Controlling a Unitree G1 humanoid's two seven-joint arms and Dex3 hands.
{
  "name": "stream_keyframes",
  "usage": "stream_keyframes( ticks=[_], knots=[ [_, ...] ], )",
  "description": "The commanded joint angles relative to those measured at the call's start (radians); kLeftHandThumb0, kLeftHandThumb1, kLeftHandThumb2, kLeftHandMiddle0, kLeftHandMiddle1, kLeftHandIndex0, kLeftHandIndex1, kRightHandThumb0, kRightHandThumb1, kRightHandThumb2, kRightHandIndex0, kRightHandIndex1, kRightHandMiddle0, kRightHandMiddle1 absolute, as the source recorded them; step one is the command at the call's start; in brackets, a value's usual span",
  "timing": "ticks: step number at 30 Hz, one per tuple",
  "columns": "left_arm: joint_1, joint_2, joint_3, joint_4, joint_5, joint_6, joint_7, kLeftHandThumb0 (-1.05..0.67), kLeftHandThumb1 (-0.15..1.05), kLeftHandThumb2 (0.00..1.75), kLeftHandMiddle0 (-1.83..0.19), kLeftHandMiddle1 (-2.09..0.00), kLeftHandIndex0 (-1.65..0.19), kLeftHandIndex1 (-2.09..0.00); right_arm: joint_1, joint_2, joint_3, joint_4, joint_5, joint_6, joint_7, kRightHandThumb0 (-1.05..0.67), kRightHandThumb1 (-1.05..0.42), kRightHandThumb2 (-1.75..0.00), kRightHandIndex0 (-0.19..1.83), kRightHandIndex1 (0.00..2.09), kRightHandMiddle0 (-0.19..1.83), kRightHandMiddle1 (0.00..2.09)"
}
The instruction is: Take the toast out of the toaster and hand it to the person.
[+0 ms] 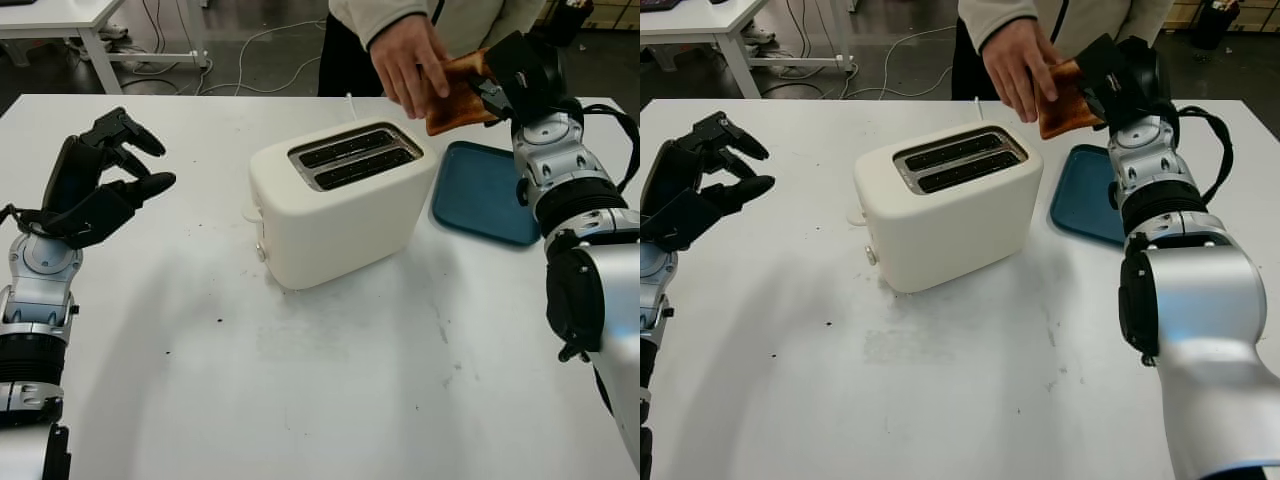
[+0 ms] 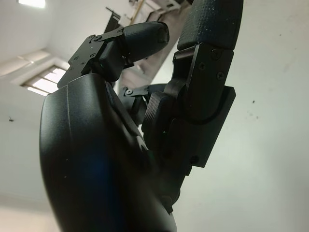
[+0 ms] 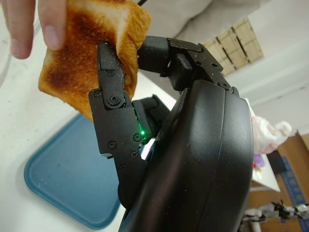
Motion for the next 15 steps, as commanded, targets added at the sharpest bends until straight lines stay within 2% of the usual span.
stream_keyframes(
  ticks=[1, 5, 9, 15],
  knots=[
    [0.008, 0.002, 0.004, -0.005, 0.0, 0.003, -0.001, -1.05, 0.92, 0.15, -0.52, -1.49, -0.4, -1.48, -0.008, 0.0, -0.005, 0.0, 0.003, -0.01, -0.006, -0.36, -0.92, -0.24, 0.89, 1.75, 0.48, 1.75],
    [0.008, 0.001, 0.004, -0.004, 0.002, 0.001, 0.002, -1.05, 0.92, 0.15, -0.53, -1.5, -0.4, -1.49, -0.008, -0.003, 0.004, 0.0, -0.005, -0.009, 0.001, -0.37, -0.92, -0.24, 0.92, 1.75, 0.52, 1.75],
    [0.007, 0.002, 0.005, 0.001, -0.003, -0.006, -0.002, -1.05, 0.92, 0.16, -0.52, -1.5, -0.39, -1.49, -0.009, -0.003, 0.002, 0.001, -0.001, -0.009, 0.002, -0.35, -0.92, -0.24, 0.88, 1.75, 0.43, 1.75],
    [0.005, 0.002, 0.004, -0.002, -0.003, -0.009, -0.003, -1.05, 0.92, 0.16, -0.52, -1.5, -0.39, -1.49, -0.013, -0.001, 0.006, 0.0, -0.011, -0.006, -0.003, -0.34, -0.92, -0.24, 0.89, 1.75, 0.44, 1.75]
  ],
)
